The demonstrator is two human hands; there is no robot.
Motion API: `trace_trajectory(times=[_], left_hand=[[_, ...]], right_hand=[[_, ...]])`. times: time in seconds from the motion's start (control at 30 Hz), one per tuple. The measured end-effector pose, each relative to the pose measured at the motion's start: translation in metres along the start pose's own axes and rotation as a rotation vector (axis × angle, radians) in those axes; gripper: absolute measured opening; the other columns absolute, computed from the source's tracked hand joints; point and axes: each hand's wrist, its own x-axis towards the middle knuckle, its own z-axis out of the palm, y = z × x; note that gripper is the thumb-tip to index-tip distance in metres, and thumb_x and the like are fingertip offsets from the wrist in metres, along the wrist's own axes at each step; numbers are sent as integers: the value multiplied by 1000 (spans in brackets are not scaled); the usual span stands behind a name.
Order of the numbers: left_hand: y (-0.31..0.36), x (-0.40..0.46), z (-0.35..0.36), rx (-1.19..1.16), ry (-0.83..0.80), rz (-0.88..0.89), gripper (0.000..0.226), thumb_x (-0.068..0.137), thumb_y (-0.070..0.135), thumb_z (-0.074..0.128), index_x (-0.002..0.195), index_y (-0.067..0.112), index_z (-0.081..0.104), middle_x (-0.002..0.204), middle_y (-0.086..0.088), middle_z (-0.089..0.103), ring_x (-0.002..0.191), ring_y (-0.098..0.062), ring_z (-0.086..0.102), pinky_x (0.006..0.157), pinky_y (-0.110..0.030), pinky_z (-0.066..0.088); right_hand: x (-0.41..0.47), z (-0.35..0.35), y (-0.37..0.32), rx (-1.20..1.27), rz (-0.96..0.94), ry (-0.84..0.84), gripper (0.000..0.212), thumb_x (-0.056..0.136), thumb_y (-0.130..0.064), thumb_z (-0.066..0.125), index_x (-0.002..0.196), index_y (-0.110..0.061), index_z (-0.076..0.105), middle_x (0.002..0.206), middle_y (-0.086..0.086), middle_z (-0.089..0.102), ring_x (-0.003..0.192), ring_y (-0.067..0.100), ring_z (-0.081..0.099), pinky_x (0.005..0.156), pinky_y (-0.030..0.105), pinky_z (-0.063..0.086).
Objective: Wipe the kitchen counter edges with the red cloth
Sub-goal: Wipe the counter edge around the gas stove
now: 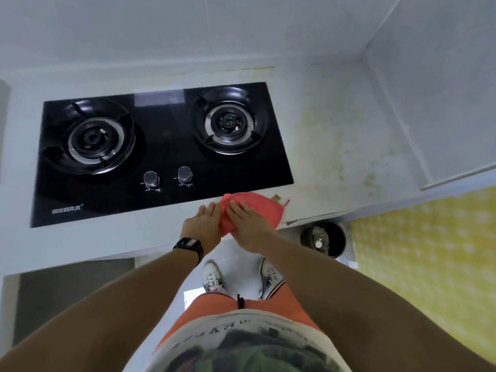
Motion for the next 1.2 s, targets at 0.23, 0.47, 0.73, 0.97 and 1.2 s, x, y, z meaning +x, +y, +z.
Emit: trace_trajectory(times=[0.23,0.47,0.73,0.97,1.2], left_hand=[[-3,-4,-3,73,-25,-15,71,102,24,43,163,21,8,170,5,15,156,-14,20,101,-42,52],[77,20,-8,-79,-38,-25,88,94,14,46,162,31,-6,171,7,-9,158,-15,-2,124,-36,20],[170,58,-11,-101,-87,-80,99,90,10,48,161,30,-18,169,3,-22,157,-18,-15,128,-36,2],[215,72,-21,-132,-111,-99,93,92,11,47,162,27,-13,171,3,-15,158,-19,-11,129,-38,7],[218,78,-28,-93,-130,-121,91,92,10,48,164,24,-6,171,2,-11,158,-21,-7,128,-37,12]], right_hand=[[-9,11,45,-63,-89,-2,85,100,-74,19,165,-26,-6,173,-6,-13,158,19,-16,129,47,-8],[-32,0,135,-89,-147,82,62,110,-53,17,165,-29,5,173,-8,-1,160,19,-5,128,45,1],[-67,-6,247,-77,-129,108,63,109,-51,31,165,-33,9,173,-13,-1,160,16,-4,129,45,3],[-100,-16,321,-57,-33,144,62,110,-52,26,165,-33,6,172,-14,-4,160,15,-4,128,42,0],[-105,-19,335,-57,-5,125,62,108,-51,21,165,-32,5,173,-12,-7,160,18,-6,127,45,-1]])
